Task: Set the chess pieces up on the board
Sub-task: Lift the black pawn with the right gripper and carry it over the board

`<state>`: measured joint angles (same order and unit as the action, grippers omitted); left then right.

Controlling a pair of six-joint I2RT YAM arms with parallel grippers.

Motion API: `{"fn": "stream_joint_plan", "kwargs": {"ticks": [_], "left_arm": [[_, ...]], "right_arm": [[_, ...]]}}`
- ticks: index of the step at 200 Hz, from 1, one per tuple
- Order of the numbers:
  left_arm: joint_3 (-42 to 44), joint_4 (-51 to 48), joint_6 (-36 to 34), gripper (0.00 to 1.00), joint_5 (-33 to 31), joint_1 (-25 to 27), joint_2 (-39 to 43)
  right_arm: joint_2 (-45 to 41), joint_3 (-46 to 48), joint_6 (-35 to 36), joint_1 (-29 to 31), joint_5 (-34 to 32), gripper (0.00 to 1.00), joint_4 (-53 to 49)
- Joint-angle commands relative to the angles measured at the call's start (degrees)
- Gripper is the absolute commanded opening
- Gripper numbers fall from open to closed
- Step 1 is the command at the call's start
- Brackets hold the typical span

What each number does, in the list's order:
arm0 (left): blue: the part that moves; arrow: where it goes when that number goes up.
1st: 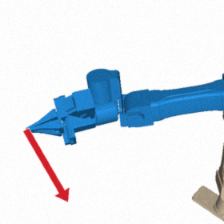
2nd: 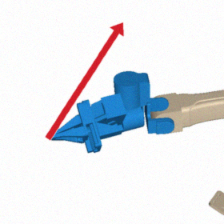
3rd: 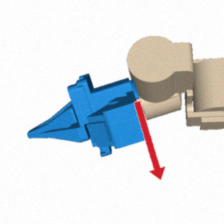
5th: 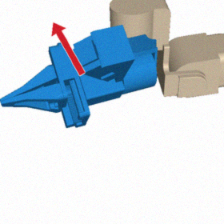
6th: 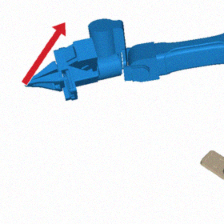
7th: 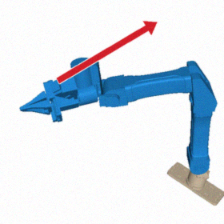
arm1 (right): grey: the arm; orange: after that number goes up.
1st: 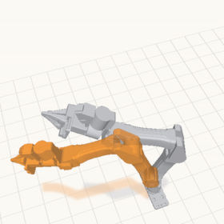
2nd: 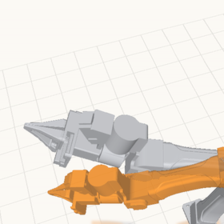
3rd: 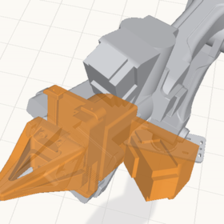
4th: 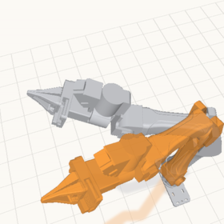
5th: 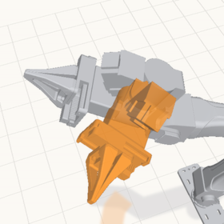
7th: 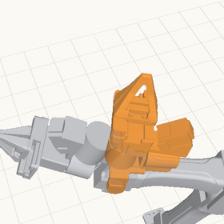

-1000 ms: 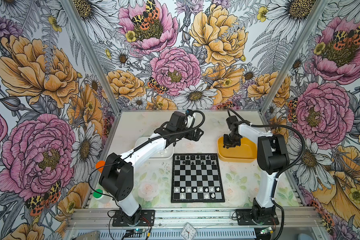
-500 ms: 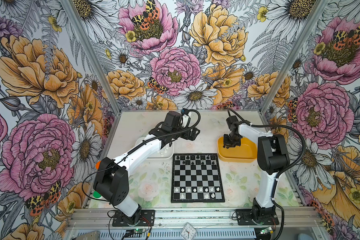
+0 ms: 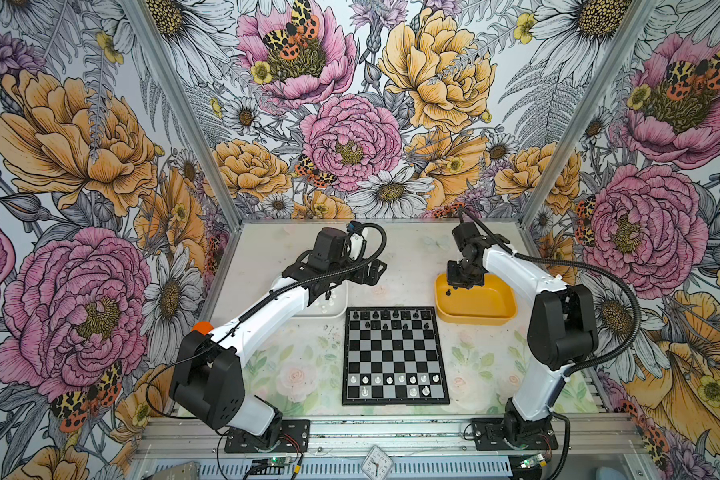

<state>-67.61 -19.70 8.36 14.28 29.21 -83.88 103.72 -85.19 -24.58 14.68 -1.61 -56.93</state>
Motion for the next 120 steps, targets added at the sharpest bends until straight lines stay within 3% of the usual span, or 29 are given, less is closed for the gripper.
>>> {"fn": "stream_joint_plan", "kwargs": {"ticks": [1, 120], "left_arm": [[2.21, -0.15, -0.76, 0.99, 0.39, -0.96, 3.32], [8.06, 0.38, 0.12, 0.99, 0.84, -1.53, 8.94]], "right_arm": [[-3.29, -3.34, -1.83, 3.76, -2.43, 0.08, -3.54], [-5.20, 1.51, -10.43, 18.83, -0.12, 0.08, -4.73]]}}
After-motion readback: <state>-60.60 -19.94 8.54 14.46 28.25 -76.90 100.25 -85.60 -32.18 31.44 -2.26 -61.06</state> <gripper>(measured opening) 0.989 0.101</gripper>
